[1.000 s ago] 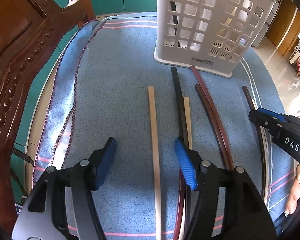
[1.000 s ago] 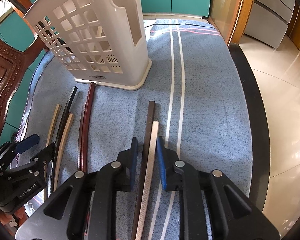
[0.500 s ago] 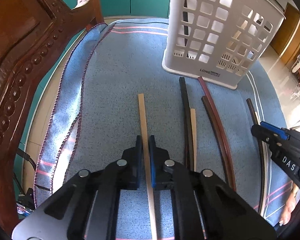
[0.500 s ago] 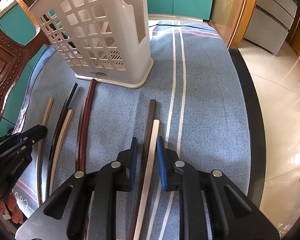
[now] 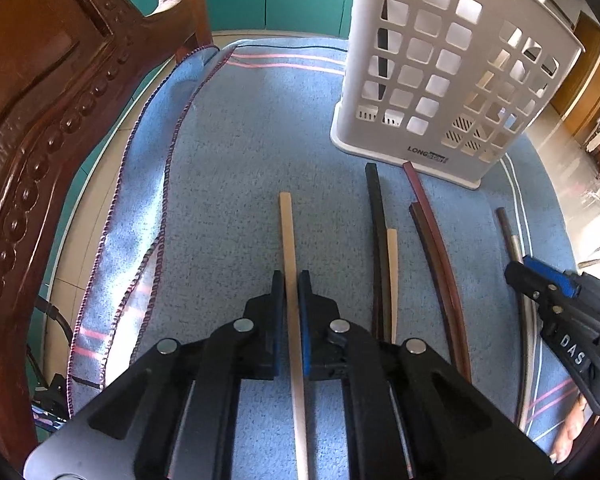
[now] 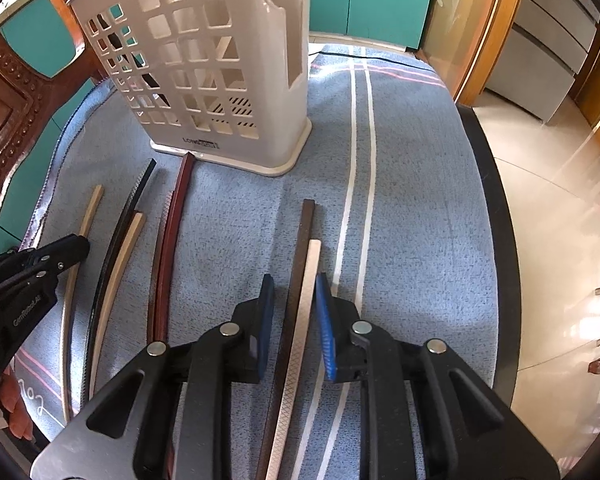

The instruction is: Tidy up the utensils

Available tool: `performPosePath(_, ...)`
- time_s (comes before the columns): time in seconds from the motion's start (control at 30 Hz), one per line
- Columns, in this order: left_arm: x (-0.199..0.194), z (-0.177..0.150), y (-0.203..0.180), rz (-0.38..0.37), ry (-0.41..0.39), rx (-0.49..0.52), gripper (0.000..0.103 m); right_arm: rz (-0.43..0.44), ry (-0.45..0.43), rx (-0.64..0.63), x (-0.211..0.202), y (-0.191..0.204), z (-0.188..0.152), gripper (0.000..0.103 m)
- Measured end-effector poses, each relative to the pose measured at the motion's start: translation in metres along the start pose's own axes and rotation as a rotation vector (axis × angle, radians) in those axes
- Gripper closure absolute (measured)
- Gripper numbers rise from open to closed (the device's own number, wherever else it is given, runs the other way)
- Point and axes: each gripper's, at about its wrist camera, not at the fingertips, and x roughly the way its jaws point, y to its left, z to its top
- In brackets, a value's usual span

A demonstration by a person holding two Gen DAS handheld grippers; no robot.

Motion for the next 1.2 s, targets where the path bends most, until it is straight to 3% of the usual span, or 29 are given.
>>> performPosePath(0.07,-0.001,0.001,0.002,-0.015,-0.002,-0.017,0.095,0.075,-0.008,0.038,-0.004,-0.006,0.000,0.089)
performPosePath(0.27,-0.014,0.004,0.006,-0.047,-0.044,-0.031,0.096,0.179,-0.100,0.017,-0.031,-0.003,0.002,0.089)
performPosePath(0.43,-0.016,0.004,0.008,-0.046,-0.040,-0.026,0.096,0.103,-0.081,0.024,-0.028,-0.005,0.002,0.083)
performPosePath(0.83,-0.007,0.001,0.009,-0.028,-0.019,-0.046,0.096,0.067,0.004,-0.006,-0.005,-0.002,0.000,0.083)
performPosePath(1.0,-0.008,0.001,0.015,-0.024,-0.017,-0.053,0.096,-0.010,-0.003,-0.117,-0.003,0.016,-0.005,0.083)
performPosePath(1.07,-0.007,0.001,0.015,-0.021,-0.015,-0.050,0.096,-0.004,-0.002,-0.095,-0.004,0.014,-0.005,0.085)
performPosePath(1.13,-0.007,0.002,0.015,-0.018,-0.016,-0.047,0.096,0.004,0.004,-0.046,-0.005,0.004,-0.004,0.095)
performPosePath(1.2,-0.007,0.001,0.015,-0.015,-0.016,-0.045,0.094,0.015,0.008,-0.001,-0.005,-0.003,-0.004,0.095)
